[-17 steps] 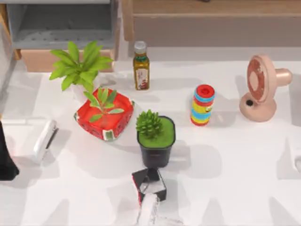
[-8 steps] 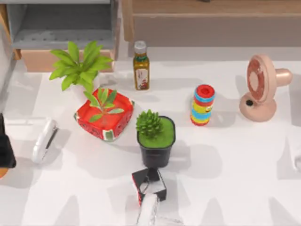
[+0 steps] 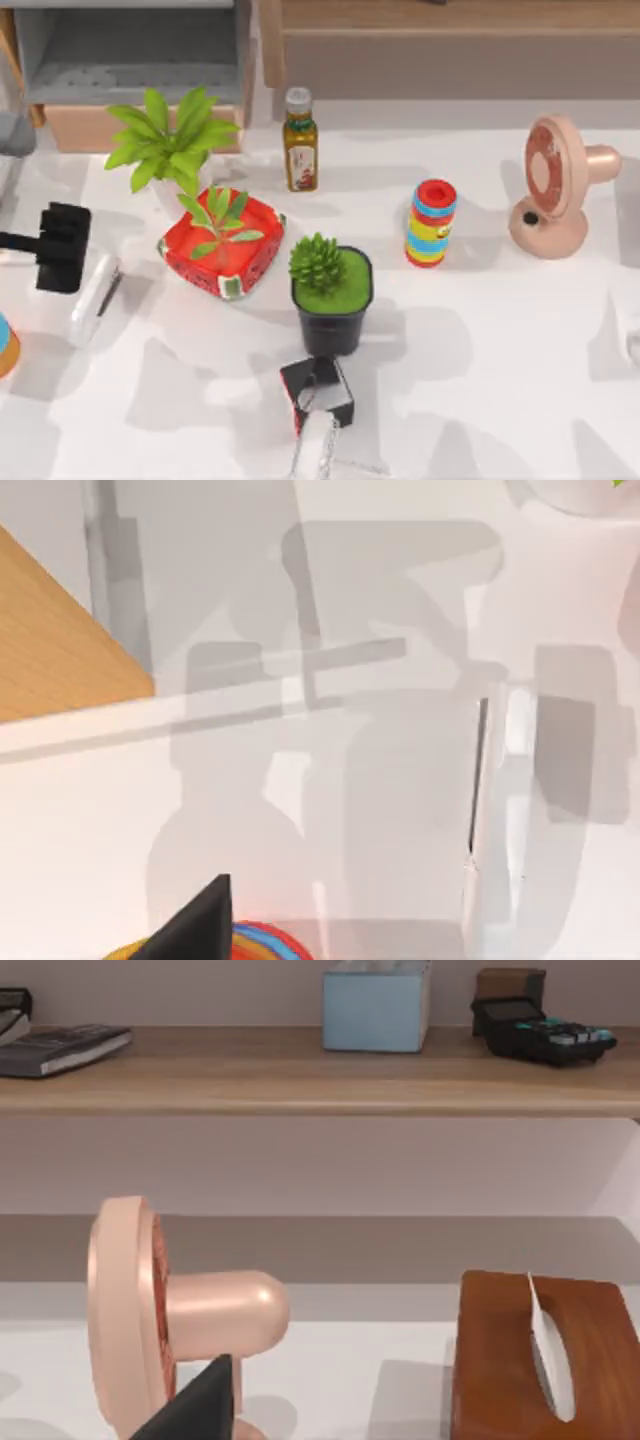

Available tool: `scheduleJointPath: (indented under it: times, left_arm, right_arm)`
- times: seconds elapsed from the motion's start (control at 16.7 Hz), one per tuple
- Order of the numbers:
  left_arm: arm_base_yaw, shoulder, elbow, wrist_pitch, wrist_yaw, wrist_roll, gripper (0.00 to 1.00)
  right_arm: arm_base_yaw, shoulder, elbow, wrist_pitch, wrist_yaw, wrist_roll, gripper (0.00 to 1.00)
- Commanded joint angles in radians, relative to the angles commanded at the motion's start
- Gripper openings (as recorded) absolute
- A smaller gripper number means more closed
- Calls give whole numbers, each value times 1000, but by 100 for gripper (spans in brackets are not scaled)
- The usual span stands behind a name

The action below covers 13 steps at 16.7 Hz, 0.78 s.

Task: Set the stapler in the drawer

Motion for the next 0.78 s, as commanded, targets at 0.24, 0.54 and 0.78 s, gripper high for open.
scheduleJointPath:
  times: [0.24,0.54,0.78]
  left_arm:
    - [-35,400,252,-191,8,13,100]
    - [-54,694,449,-351,9,19,100]
    - [-56,743,483,-381,8,19,100]
  right_arm:
    - [0,0,0,0,0,0,100]
    - [0,0,0,0,0,0,100]
    - [0,0,0,0,0,0,100]
